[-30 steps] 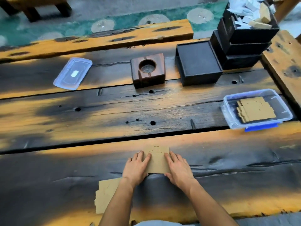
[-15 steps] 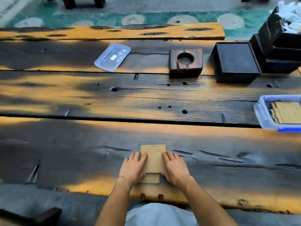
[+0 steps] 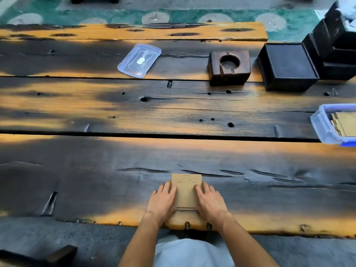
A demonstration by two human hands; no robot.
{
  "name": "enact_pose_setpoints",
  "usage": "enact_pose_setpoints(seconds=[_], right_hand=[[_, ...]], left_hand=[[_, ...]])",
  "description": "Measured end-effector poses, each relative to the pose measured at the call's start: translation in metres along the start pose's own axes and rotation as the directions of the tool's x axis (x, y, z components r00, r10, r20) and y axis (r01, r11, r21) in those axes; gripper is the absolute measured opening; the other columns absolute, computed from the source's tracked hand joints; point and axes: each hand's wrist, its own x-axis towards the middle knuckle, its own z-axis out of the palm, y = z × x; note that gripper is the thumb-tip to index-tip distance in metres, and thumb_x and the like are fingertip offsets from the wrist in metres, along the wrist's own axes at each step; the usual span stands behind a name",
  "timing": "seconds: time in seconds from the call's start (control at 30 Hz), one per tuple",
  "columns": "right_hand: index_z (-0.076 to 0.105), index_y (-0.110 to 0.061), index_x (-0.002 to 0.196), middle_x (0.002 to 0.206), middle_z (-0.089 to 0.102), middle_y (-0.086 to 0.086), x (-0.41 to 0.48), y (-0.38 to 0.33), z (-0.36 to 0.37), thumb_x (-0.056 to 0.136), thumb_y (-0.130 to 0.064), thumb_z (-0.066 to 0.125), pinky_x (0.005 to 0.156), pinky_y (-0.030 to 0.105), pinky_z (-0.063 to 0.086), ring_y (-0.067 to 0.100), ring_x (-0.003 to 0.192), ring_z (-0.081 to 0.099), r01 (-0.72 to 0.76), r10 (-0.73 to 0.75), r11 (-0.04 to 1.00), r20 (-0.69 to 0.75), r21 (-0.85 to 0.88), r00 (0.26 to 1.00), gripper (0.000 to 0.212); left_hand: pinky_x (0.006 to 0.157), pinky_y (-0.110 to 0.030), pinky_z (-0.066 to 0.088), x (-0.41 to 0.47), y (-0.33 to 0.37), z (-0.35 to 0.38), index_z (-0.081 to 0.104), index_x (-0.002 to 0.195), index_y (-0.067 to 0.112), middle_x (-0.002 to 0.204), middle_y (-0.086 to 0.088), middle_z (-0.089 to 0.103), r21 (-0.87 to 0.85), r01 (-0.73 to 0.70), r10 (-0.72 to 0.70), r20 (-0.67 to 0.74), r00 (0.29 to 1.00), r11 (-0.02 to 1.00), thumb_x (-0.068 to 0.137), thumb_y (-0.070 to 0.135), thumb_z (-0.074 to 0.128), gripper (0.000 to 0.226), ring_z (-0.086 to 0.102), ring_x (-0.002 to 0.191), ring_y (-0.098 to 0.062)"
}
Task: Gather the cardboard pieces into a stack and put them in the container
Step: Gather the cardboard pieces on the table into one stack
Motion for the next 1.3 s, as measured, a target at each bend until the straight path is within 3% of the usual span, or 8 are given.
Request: enact_pose_setpoints(seconds=[0.27,0.37,0.63,0.77,0.83,0.93,1.17,1.3], right_hand=[[0.023,-0.014,0.148,0.158,0.019,0.023,0.003,-0.003,0.002,0.087,0.000,0.058,0.104,0.045,0.045,0.039,0.132,0.035,-0.024,0.024,0.999,0.019,0.038,1.000,0.072],[0.027,-0.014,0.145,0.152,0.029,0.021,0.005,-0.001,0.004,0.085,0.003,0.054,0.102,0.044,0.045,0.037,0.127,0.038,-0.022,0.023,0.998,-0.002,0.056,1.000,0.067],[0.032,-0.018,0.139,0.150,0.033,0.009,0.005,0.003,0.013,0.081,-0.016,0.069,0.102,0.039,0.045,0.030,0.125,0.040,-0.047,0.052,0.994,-0.043,0.102,0.998,0.070],[0.029,-0.021,0.141,0.159,0.014,0.009,-0.001,0.002,0.019,0.073,-0.052,0.078,0.109,0.040,0.041,0.030,0.138,0.032,-0.143,0.171,0.927,-0.052,0.346,0.984,0.089],[0.034,-0.018,0.138,0.147,0.031,0.009,-0.001,0.001,0.022,0.076,-0.055,0.077,0.108,0.038,0.041,0.030,0.132,0.041,-0.233,0.359,0.793,-0.122,0.563,0.925,0.084],[0.041,-0.009,0.141,0.139,0.048,0.013,0.005,-0.004,0.022,0.089,-0.042,0.070,0.109,0.039,0.038,0.032,0.129,0.047,-0.329,0.538,0.565,-0.036,0.756,0.842,0.068],[0.042,-0.012,0.144,0.139,0.048,0.015,0.016,-0.009,0.017,0.094,-0.020,0.058,0.112,0.039,0.035,0.034,0.133,0.045,-0.439,0.544,0.483,0.134,0.757,0.828,0.053],[0.050,-0.021,0.130,0.123,0.042,0.006,0.028,-0.007,0.002,0.096,-0.013,0.052,0.105,0.032,0.038,0.029,0.124,0.050,-0.340,0.497,0.370,0.125,0.865,0.859,0.035]], left_hand=[[0.115,-0.048,0.036,0.005,-0.005,0.005,0.029,0.147,0.019,0.166,-0.015,0.014,0.017,-0.055,0.054,0.033,0.998,0.998,0.090,0.033,0.070,0.071,0.024,0.147,-0.034],[0.113,-0.046,0.036,0.006,-0.007,0.006,0.028,0.149,0.020,0.164,-0.013,0.020,0.032,-0.076,0.076,0.018,0.997,0.997,0.093,0.035,0.065,0.069,0.028,0.144,-0.033],[0.116,-0.049,0.034,0.004,-0.007,0.005,0.027,0.150,0.020,0.168,-0.010,0.014,0.027,-0.078,0.077,0.024,0.997,0.997,0.096,0.037,0.061,0.066,0.027,0.146,-0.034],[0.108,-0.045,0.043,-0.003,-0.007,0.009,0.035,0.142,0.023,0.167,-0.001,0.008,-0.165,0.027,-0.033,-0.036,0.999,0.986,0.082,0.067,0.065,0.079,0.028,0.145,-0.027],[0.099,-0.036,0.047,-0.006,-0.004,0.015,0.042,0.134,0.023,0.151,0.000,0.035,-0.493,0.161,-0.263,-0.145,0.954,0.855,0.080,0.070,0.067,0.076,0.043,0.131,-0.021],[0.090,-0.029,0.043,-0.005,0.008,0.015,0.047,0.133,0.016,0.120,-0.002,0.061,-0.851,0.288,-0.524,0.017,0.851,0.440,0.089,0.045,0.074,0.059,0.059,0.114,-0.021],[0.101,-0.032,0.044,0.017,0.014,0.012,0.055,0.128,0.015,0.123,-0.008,0.062,-0.872,0.421,-0.548,0.232,0.803,0.248,0.090,0.031,0.073,0.045,0.057,0.109,-0.018],[0.086,-0.023,0.031,0.040,0.015,0.004,0.054,0.119,0.017,0.125,-0.010,0.039,-0.940,0.336,-0.528,0.258,0.809,0.056,0.101,0.018,0.058,0.019,0.048,0.095,-0.009]])
